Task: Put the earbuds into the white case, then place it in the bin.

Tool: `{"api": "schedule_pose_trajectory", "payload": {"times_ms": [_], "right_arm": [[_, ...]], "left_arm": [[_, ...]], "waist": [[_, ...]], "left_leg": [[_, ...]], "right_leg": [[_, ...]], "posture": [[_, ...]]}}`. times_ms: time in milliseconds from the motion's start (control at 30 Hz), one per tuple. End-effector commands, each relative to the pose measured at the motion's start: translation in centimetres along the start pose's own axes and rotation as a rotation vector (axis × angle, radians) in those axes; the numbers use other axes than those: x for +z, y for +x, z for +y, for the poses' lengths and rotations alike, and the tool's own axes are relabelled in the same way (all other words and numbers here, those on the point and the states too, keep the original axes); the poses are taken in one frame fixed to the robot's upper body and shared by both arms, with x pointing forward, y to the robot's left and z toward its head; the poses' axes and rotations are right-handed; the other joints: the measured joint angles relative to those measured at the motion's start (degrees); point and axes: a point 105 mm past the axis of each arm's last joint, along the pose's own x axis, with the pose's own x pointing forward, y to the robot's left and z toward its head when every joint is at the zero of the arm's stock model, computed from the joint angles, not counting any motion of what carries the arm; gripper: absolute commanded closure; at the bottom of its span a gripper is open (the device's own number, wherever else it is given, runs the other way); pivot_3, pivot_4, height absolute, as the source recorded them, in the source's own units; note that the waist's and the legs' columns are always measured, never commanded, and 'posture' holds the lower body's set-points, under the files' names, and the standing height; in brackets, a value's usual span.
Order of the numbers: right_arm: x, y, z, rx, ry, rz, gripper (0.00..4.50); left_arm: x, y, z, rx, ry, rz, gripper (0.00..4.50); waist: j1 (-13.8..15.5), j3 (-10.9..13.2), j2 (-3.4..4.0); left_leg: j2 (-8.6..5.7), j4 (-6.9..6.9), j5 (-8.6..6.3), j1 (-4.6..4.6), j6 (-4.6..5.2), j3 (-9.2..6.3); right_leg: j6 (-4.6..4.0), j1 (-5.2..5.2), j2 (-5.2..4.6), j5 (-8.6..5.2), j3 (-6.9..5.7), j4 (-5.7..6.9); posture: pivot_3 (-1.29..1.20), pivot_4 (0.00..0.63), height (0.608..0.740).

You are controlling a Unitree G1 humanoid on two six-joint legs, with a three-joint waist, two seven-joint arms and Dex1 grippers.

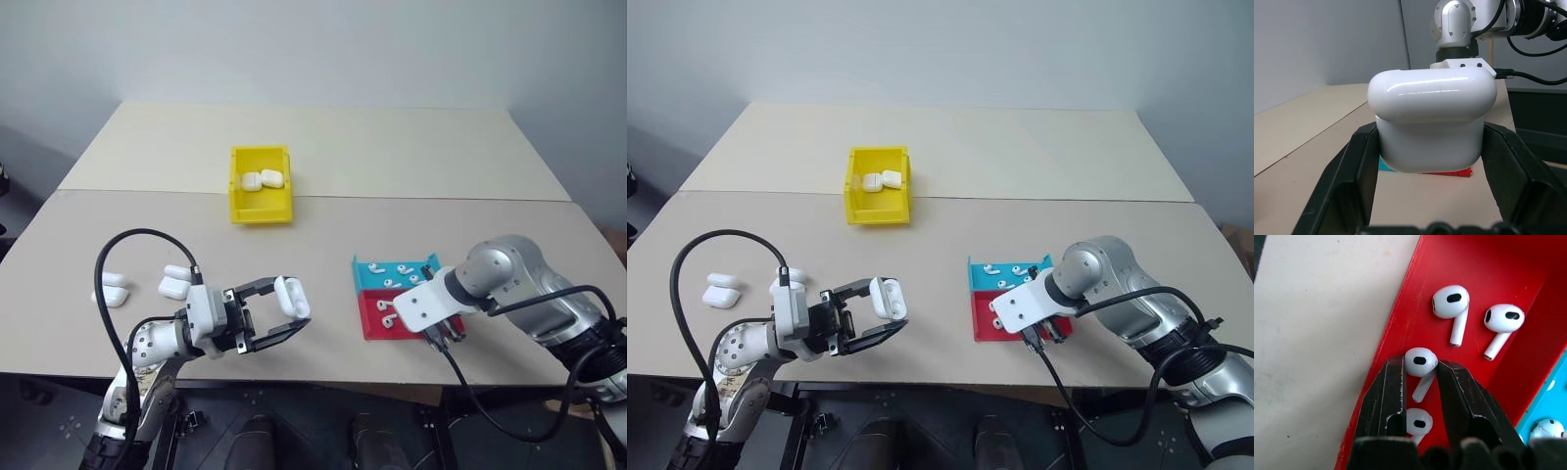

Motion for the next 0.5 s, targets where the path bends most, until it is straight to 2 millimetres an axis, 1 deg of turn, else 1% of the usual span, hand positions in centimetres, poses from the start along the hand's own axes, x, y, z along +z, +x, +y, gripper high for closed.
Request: {"api": "schedule_pose_trajectory", "payload": {"times_ms": [33, 100, 200, 300, 333, 433, 500], "right_arm": [[-0.2, -0.4, -0.4, -0.027, -0.011, 0.019, 3.38], [-0.2, -0.5, -0.5, -0.035, -0.008, 0.021, 3.38], [0.2, -1.9, -1.0, -0.091, 0.030, -0.013, 3.38], [1.1, -4.7, -1.7, -0.193, 0.100, -0.101, 3.38], [1.3, -5.2, -1.8, -0.211, 0.113, -0.119, 3.38], [2.0, -8.7, -2.6, -0.369, 0.192, -0.238, 3.38], [2.4, -10.7, -2.9, -0.467, 0.228, -0.312, 3.38]], "left_arm": [[0.8, 0.3, 0.0, -0.013, 0.035, -0.017, 1.70], [0.8, 0.3, 0.1, -0.012, 0.033, -0.024, 1.70], [1.3, 0.6, 0.2, -0.016, 0.033, -0.062, 1.70], [1.9, 1.0, 0.5, -0.041, 0.019, -0.093, 1.70], [2.0, 1.1, 0.5, -0.048, 0.016, -0.094, 1.70], [2.8, 1.9, 0.9, -0.077, -0.005, -0.167, 1.70], [3.1, 2.3, 1.2, -0.094, 0.000, -0.198, 1.70]], "waist": [[0.0, 0.0, 0.00], [0.0, 0.0, 0.00], [0.0, 0.0, 0.00], [0.1, 0.0, 0.00], [0.1, 0.0, 0.00], [0.2, 0.0, 0.00], [0.3, 0.0, 0.00]], "left_leg": [[0.00, 0.00, 0.00, 0.00, 0.00, 0.00], [0.00, 0.00, 0.00, 0.01, 0.00, 0.00], [0.00, 0.00, 0.00, 0.01, 0.00, 0.00], [0.00, 0.00, 0.00, -0.04, 0.00, -0.01], [0.00, 0.00, 0.00, -0.07, 0.00, -0.01], [0.00, 0.00, 0.00, -0.05, 0.00, -0.02], [0.00, 0.00, 0.00, -0.04, 0.00, -0.03]], "right_leg": [[0.00, 0.00, 0.00, 0.00, 0.00, 0.00], [0.00, 0.01, 0.00, 0.00, 0.00, 0.00], [0.00, 0.02, 0.00, 0.00, 0.00, 0.00], [0.00, -0.02, 0.00, 0.00, 0.00, 0.00], [0.00, -0.04, 0.00, 0.00, 0.00, 0.00], [0.00, 0.00, -0.01, 0.01, -0.01, -0.02], [0.00, 0.03, -0.01, 0.00, -0.03, -0.02]], "posture": [[0.00, 0.150, 0.740], [0.00, 0.150, 0.740], [0.00, 0.150, 0.740], [0.00, 0.150, 0.740], [0.00, 0.150, 0.740], [0.00, 0.150, 0.740], [0.00, 0.150, 0.740]]}}
